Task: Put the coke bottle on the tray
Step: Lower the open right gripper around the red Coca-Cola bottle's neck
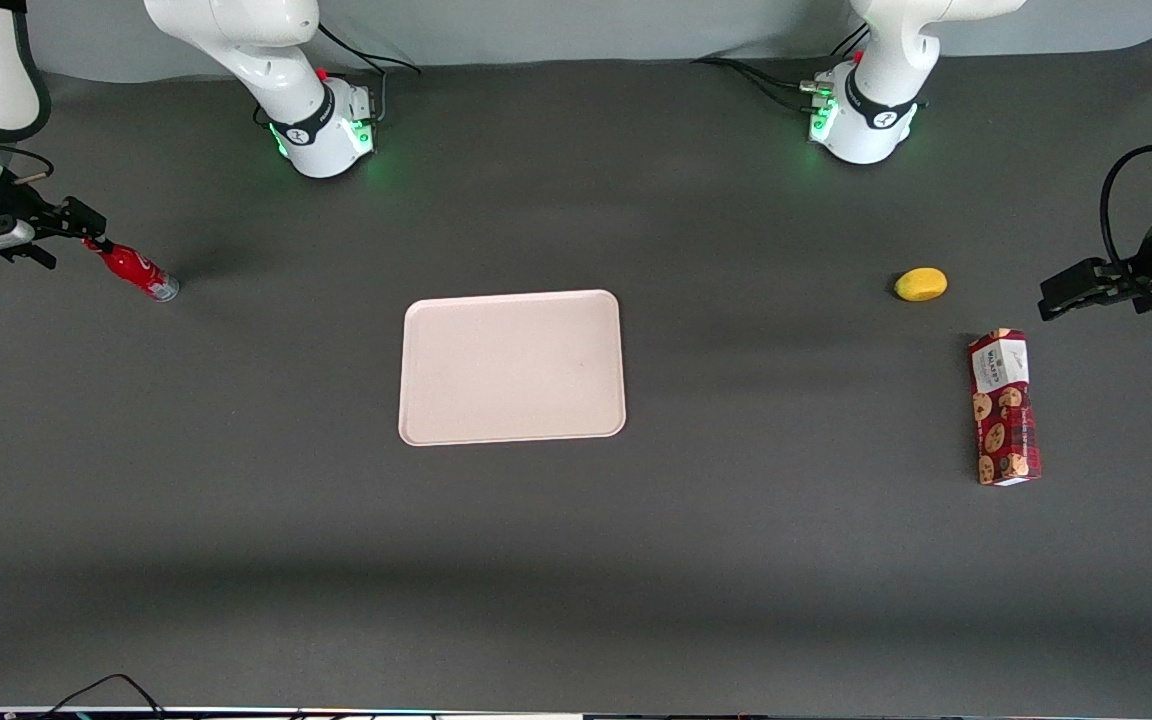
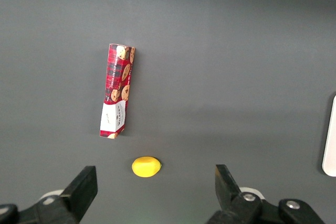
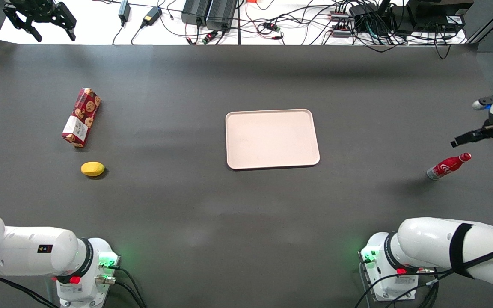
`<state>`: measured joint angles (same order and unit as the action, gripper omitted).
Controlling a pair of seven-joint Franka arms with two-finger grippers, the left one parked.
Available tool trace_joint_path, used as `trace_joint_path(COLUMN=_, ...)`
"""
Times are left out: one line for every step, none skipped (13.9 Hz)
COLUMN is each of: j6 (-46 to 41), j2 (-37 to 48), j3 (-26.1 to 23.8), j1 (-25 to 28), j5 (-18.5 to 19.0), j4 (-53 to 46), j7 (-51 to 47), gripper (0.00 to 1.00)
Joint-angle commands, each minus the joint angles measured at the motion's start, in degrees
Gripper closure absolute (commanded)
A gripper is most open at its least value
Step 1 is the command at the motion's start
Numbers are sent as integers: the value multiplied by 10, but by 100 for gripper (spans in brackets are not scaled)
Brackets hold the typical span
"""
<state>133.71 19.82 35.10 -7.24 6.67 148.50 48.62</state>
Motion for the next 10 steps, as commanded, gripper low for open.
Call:
trace_joint_path(j6=33, j2=18, j3=37, j1=-8, j5=22, j4=31, j7=40, gripper=0)
trace_joint_path(j6=54, j2=18, j3=49, j1=-14, j5=32, j4=45, j7=41, gripper=0)
trace_joint_path(j6=67, j2=19, j3=58, j1=-14, j5=32, j4=54, j7=41, gripper=0)
trace_joint_path(j6=74, j2=18, j3=60, j1=-15, j5=32, j4=58, j7=41, gripper=0)
trace_joint_path(j6=84, j2=19, j3=61, j1=-18, j5=32, j4=67, j7=42, gripper=0)
trace_joint_path(j6=96, j2=18, j3=65, j1=-18, j5=32, j4=72, j7=42, gripper=0)
trace_joint_path(j6=100, j2=16, j3=65, j1=-18, j5=32, j4=72, j7=43, gripper=0)
trace_joint_path(j6=101, j2=14, j3=65, j1=-17, j5=32, j4=72, j7=42, gripper=0)
trace_joint_path(j6=101, j2=5, j3=64, j1=-16, j5=32, j4=70, j7=42, gripper=0)
trace_joint_path(j6=101, j2=-1, j3=64, j1=-14, j5=32, j4=67, j7=42, gripper=0)
